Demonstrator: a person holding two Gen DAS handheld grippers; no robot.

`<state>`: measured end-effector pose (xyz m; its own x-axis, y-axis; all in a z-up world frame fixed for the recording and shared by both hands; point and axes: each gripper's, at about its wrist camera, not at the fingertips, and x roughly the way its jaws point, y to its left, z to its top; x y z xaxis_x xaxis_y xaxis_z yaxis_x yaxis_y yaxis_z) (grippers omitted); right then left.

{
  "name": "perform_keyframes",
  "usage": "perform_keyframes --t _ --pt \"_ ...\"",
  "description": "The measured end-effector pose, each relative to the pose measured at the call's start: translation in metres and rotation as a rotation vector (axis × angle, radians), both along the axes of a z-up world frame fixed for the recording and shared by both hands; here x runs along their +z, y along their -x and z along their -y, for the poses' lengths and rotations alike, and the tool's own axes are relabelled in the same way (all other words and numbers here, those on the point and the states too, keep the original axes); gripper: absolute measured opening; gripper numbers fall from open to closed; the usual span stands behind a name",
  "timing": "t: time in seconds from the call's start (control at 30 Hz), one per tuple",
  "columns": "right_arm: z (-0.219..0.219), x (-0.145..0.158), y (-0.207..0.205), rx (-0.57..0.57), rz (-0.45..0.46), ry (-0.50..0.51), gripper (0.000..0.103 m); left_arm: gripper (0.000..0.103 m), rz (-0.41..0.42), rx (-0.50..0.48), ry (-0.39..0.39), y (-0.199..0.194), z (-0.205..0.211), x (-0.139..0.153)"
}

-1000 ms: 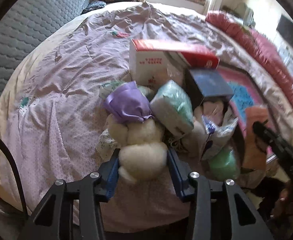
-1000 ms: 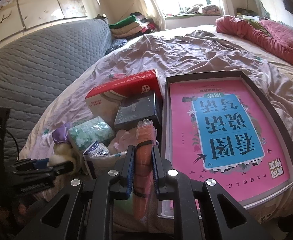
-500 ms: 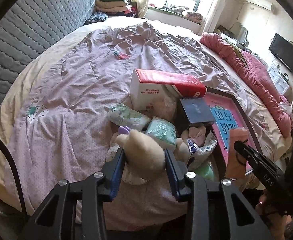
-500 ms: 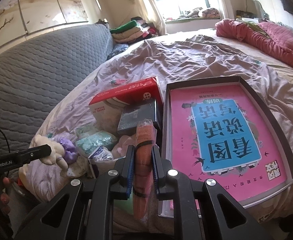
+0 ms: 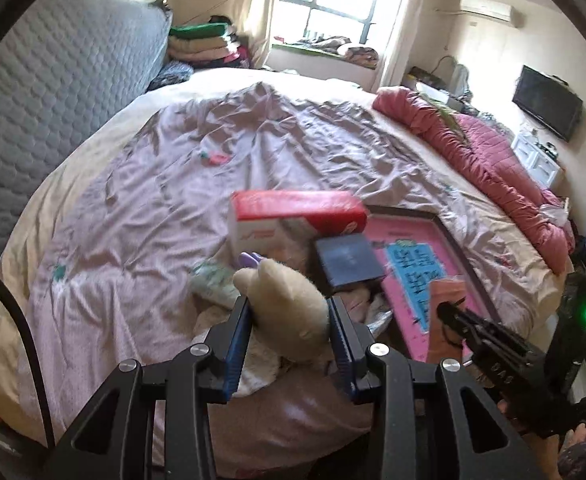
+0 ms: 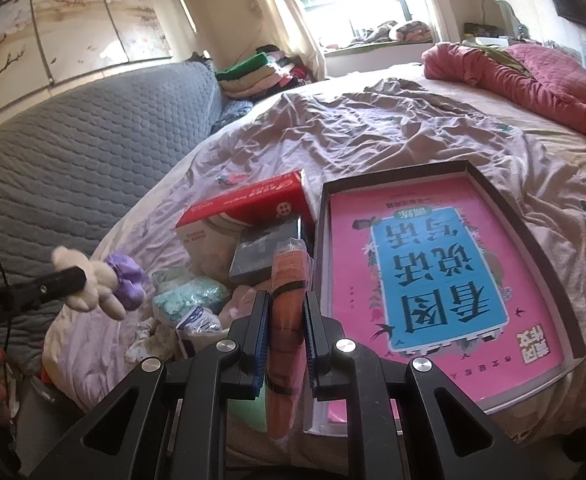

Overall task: Organize soft objects
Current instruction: 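Carry the teddy bear over the pink tray while the right tool carries the orange plush there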

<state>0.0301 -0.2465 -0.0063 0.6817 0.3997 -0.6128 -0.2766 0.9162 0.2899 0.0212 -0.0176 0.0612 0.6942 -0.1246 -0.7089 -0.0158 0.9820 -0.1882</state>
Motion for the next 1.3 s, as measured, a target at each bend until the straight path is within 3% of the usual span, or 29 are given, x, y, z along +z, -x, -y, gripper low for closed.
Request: perform_keyframes --t 0.5,0.93,1.3 --pt "0.059 0.004 -0.005 -0.137 0.001 -0.042 0.016 0.039 0.025 -0.173 0.047 -0.027 0.087 0.01" --pt "0.116 -0.006 -0.008 -0.271 -0.023 -0.034 0.016 0.039 0.029 -0.294 0.156 -0.056 0.151 -0.025" --pt "0.125 -0.018 -0.014 -0.312 -0.062 0.028 0.016 0.039 -0.06 -0.368 0.171 -0.065 0.163 -0.072"
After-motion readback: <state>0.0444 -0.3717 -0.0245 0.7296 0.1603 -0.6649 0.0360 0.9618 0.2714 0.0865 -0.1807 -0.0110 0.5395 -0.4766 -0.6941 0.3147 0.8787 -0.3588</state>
